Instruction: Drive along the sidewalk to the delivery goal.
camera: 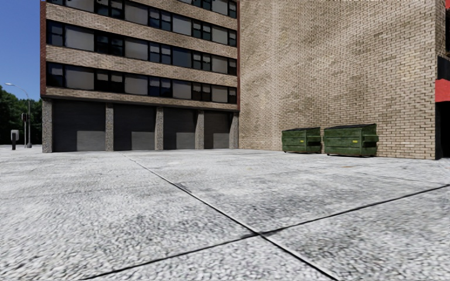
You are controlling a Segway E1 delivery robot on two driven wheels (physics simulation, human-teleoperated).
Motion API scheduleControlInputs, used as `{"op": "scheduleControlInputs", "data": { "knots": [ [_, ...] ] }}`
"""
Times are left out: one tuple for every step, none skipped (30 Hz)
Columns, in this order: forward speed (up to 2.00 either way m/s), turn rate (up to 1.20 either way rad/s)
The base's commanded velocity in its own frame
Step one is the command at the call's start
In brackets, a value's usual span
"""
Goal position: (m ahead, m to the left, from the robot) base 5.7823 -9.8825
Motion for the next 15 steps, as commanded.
{"op": "scheduleControlInputs", "data": {
  "knots": [
    [1.55,-0.55],
    [1.55,-0.55],
    [1.55,-0.55],
    [1.55,-0.56],
    [1.55,-0.61],
    [1.55,-0.61],
    [1.55,-0.67],
    [1.55,-0.68],
    [1.55,-0.68],
    [1.55,-0.68],
    [1.55,-0.69],
    [1.55,-0.69],
    [1.55,-0.69],
    [1.55,-0.69],
    [1.55,-0.69]
  ]
}}
